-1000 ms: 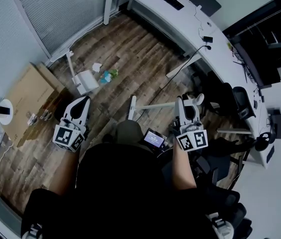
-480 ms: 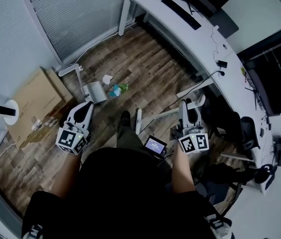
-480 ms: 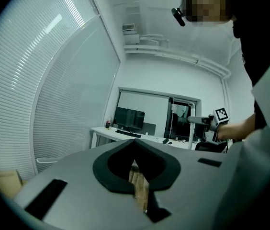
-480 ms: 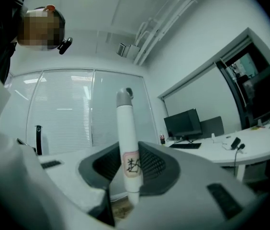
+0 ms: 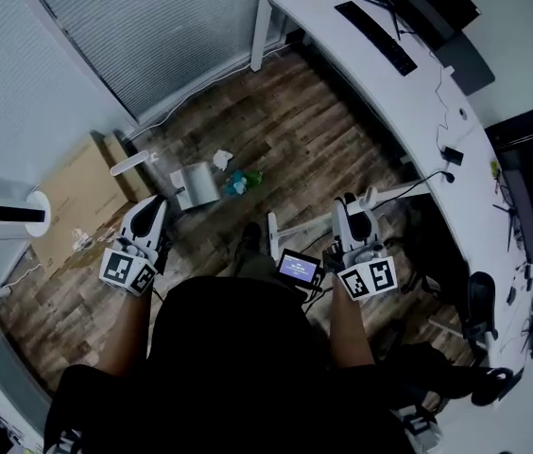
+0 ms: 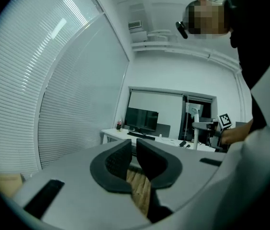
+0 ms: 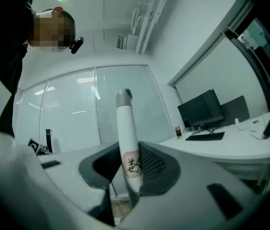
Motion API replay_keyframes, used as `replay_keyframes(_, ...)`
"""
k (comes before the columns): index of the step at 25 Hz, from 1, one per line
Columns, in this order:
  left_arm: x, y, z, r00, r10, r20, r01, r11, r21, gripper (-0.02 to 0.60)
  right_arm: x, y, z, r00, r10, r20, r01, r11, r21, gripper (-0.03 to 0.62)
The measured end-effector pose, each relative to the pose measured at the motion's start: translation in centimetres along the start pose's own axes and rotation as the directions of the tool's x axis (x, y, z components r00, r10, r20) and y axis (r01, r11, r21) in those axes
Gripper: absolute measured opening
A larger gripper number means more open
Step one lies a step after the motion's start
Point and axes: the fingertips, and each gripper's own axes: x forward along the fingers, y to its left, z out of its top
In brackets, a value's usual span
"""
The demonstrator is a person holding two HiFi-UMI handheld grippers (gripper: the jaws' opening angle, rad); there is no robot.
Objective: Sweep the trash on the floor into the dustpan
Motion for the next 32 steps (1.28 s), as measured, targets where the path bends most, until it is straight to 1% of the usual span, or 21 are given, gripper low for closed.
replay_keyframes(2, 1.3, 1.4, -0.1, 0.999, 0.029, -0.024, -0.028, 1.000, 0.009, 0.027, 1.8, -1.5, -0.6, 1.000, 0.022, -0.020, -0.022, 1.000, 0.011, 0.097)
replay_keyframes(5, 3.1, 3.5, -0.5, 0.995, 0.060, -0.077, -0.056, 0.997, 0.052, 0.038, 4.2, -4.0, -1.4, 0.998, 0.048, -0.044, -0.046, 0.998, 0.033, 0.097)
replay_keyframes(8, 4.6, 5.8, -1.1, 0.987, 0.085, -0.139, -0.069, 0.991, 0.116, 0.053, 6.4, -6.5, -2.0, 0.995, 0.073, -0.066, -0.070, 0.997, 0.041, 0.097)
replay_keyframes(11, 6.1, 8.3, -1.6, 0.971, 0.109, -0.212, -0.065, 0.977, 0.203, 0.069, 8.9, -8.8, -2.5, 0.990, 0.112, -0.083, -0.109, 0.993, 0.042, 0.098)
replay_keyframes(13, 6.9, 9.8, -2.3, 0.952, 0.126, -0.279, -0.048, 0.962, 0.269, 0.082, 10.5, -10.2, -3.4, 0.983, 0.158, -0.099, -0.152, 0.986, 0.064, 0.101)
replay_keyframes(14, 7.2, 10.6, -2.8, 0.938, 0.137, -0.319, -0.038, 0.955, 0.296, 0.092, 11.3, -11.0, -3.8, 0.978, 0.179, -0.106, -0.172, 0.982, 0.077, 0.103)
replay_keyframes(16, 7.6, 12.3, -3.8, 0.899, 0.161, -0.407, -0.010, 0.937, 0.349, 0.122, 12.9, -12.7, -4.5, 0.971, 0.209, -0.115, -0.200, 0.976, 0.092, 0.104)
replay_keyframes(17, 7.7, 13.2, -4.4, 0.874, 0.172, -0.454, 0.015, 0.925, 0.380, 0.128, 13.6, -13.5, -4.6, 0.968, 0.222, -0.119, -0.212, 0.973, 0.089, 0.104)
replay_keyframes(18, 7.6, 14.2, -5.2, 0.844, 0.181, -0.505, 0.051, 0.910, 0.411, 0.135, 14.5, -14.2, -4.6, 0.964, 0.235, -0.125, -0.226, 0.971, 0.081, 0.104)
replay_keyframes(19, 7.4, 15.2, -6.0, 0.806, 0.189, -0.560, 0.096, 0.893, 0.439, 0.141, 15.3, -14.7, -4.6, 0.959, 0.250, -0.131, -0.242, 0.968, 0.068, 0.104)
replay_keyframes(20, 7.0, 16.2, -7.0, 0.762, 0.197, -0.617, 0.146, 0.876, 0.460, 0.150, 16.1, -15.2, -4.6, 0.955, 0.263, -0.138, -0.257, 0.965, 0.056, 0.104)
replay_keyframes(22, 6.0, 18.5, -9.3, 0.661, 0.213, -0.720, 0.250, 0.842, 0.478, 0.163, 17.6, -16.1, -4.4, 0.950, 0.275, -0.147, -0.273, 0.961, 0.036, 0.104)
replay_keyframes(23, 5.6, 19.5, -10.5, 0.609, 0.216, -0.763, 0.301, 0.827, 0.474, 0.164, 18.3, -16.7, -4.3, 0.950, 0.272, -0.151, -0.271, 0.962, 0.028, 0.104)
replay_keyframes(25, 5.1, 21.1, -12.7, 0.508, 0.206, -0.836, 0.399, 0.804, 0.440, 0.176, 19.6, -17.9, -4.3, 0.955, 0.250, -0.159, -0.251, 0.968, 0.014, 0.103)
replay_keyframes(26, 4.8, 21.8, -13.7, 0.461, 0.195, -0.866, 0.440, 0.796, 0.414, 0.180, 20.1, -18.4, -4.3, 0.958, 0.235, -0.162, -0.237, 0.972, 0.009, 0.103)
replay_keyframes(27, 4.6, 22.4, -14.7, 0.420, 0.184, -0.889, 0.476, 0.789, 0.388, 0.192, 20.7, -18.7, -4.5, 0.961, 0.220, -0.167, -0.223, 0.975, 0.001, 0.103)
replay_keyframes(28, 4.3, 22.8, -15.5, 0.388, 0.172, -0.905, 0.506, 0.782, 0.365, 0.196, 21.1, -18.9, -4.8, 0.962, 0.209, -0.176, -0.214, 0.977, -0.010, 0.103)
replay_keyframes(29, 4.0, 23.2, -16.2, 0.364, 0.160, -0.918, 0.529, 0.776, 0.345, 0.196, 21.4, -18.9, -5.2, 0.962, 0.199, -0.189, -0.208, 0.978, -0.026, 0.100)
replay_keyframes(30, 3.8, 23.5, -16.7, 0.345, 0.147, -0.927, 0.545, 0.773, 0.325, 0.195, 21.6, -18.9, -5.6, 0.960, 0.192, -0.205, -0.204, 0.978, -0.043, 0.100)
replay_keyframes(31, 3.7, 23.8, -17.1, 0.332, 0.135, -0.934, 0.554, 0.773, 0.309, 0.190, 21.8, -18.8, -6.0, 0.957, 0.185, -0.221, -0.203, 0.977, -0.060, 0.100)
replay_keyframes(32, 3.7, 24.1, -17.3, 0.324, 0.123, -0.938, 0.560, 0.774, 0.295, 0.168, 22.0, -18.9, -6.4, 0.954, 0.180, -0.239, -0.203, 0.976, -0.076, 0.098)
